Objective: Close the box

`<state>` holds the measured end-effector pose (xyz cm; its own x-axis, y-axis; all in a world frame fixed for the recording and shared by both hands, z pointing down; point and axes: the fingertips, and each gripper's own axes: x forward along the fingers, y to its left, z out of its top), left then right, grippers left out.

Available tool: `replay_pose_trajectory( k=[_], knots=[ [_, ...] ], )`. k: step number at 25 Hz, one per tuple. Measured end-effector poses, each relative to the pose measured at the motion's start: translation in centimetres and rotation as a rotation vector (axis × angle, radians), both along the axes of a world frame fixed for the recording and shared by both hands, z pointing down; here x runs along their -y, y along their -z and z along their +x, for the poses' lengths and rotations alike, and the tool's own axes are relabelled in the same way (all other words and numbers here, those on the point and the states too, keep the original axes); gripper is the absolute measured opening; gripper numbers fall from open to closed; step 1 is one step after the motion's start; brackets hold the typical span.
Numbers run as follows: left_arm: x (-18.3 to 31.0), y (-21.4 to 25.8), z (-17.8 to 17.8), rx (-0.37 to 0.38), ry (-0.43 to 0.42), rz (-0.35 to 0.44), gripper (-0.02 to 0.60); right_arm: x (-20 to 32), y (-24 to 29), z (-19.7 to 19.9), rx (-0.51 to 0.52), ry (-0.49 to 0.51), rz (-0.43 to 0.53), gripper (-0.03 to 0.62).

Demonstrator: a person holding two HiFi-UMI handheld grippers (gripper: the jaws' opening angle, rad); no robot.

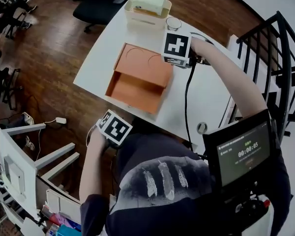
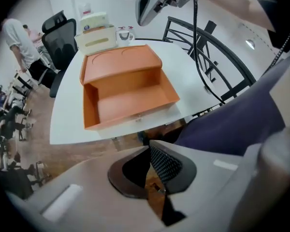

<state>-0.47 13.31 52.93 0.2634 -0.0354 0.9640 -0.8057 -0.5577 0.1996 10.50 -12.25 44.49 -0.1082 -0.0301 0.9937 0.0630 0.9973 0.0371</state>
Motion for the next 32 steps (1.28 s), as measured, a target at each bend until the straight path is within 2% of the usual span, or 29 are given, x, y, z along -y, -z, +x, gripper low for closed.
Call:
replay_pose_trajectory(
  k=[4, 10, 14, 20, 28, 32],
  knots=[
    [0.3, -4.1, 0.2, -0.020, 0.079, -0.047, 0.015, 5.3, -3.2, -2.1, 0.010, -0.010, 0.073, 0.003],
    [1.3, -7.3, -0.4, -0.011, 0.139, -0.099, 0.015, 11.1, -7.6, -4.4, 0.038, -0.052, 0.136, 0.003],
    [2.0, -8.5, 0.1, -0.030, 0.160, -0.140, 0.015, 12.5, -10.4, -4.8, 0.044, -0.092, 0.090, 0.003],
    [3.3, -9.9, 0.6, -0.058, 0.197, -0.161, 0.015, 12.3, -14.0, -4.8, 0.009, -0.069, 0.057, 0.003],
    [3.5, -10.1, 0.9, -0.086, 0.180, -0.232, 0.015, 11.4, -16.0, -4.8, 0.006, -0.070, -0.022, 0.003],
    [3.4, -9.7, 1.0, -0.089, 0.158, -0.296, 0.015, 10.8, -16.5, -5.0, 0.021, -0.081, -0.058, 0.003]
  ],
)
